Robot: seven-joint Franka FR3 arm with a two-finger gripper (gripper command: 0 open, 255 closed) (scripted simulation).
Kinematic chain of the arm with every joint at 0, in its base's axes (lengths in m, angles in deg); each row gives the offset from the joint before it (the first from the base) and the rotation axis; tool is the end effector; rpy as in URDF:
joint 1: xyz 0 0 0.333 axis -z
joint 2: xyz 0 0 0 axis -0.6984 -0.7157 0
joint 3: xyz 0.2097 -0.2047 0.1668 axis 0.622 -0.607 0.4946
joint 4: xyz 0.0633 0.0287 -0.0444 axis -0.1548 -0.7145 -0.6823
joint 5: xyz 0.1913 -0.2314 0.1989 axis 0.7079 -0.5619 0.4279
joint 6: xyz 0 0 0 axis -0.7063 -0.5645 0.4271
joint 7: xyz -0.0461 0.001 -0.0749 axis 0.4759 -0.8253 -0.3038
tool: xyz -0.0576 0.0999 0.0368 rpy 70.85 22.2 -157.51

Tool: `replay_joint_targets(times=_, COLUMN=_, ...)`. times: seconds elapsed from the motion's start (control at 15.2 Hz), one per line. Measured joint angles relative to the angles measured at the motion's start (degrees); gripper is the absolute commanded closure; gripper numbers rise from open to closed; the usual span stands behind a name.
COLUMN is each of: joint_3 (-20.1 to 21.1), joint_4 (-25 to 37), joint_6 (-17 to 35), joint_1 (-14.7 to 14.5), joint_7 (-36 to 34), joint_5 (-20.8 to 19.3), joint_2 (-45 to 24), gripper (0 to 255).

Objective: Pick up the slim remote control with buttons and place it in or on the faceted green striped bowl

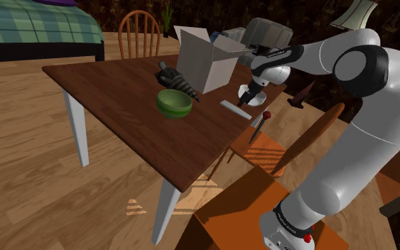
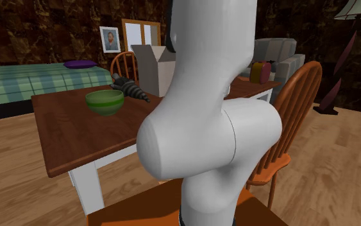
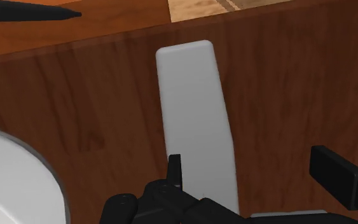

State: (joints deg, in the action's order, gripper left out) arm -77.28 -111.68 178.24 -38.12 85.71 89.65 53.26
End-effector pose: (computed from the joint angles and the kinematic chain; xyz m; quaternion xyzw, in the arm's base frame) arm 0.4784 -0.2800 0.4145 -0.9953 -0.0582 -0.0758 0.0154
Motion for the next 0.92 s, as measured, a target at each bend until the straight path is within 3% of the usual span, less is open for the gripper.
replay_joint_targets(times=0.13, joint_3=0.17, joint_4=4.13, joint_6=-0.15, joint_1=1.22, joint_7=2.77, joint_5=2.84, joint_2=-4.83, gripper=0)
replay_joint_targets(times=0.33, joint_3=0.7, joint_4=4.96, joint_6=1.46, joint_1=1.91, joint_7=4.41, joint_5=4.78, joint_2=-7.75, gripper=0)
replay_joint_targets(times=0.92, joint_3=1.57, joint_4=4.48, joint_6=4.47, joint_1=2.46, joint_7=5.98, joint_5=6.96, joint_2=-10.66, gripper=0)
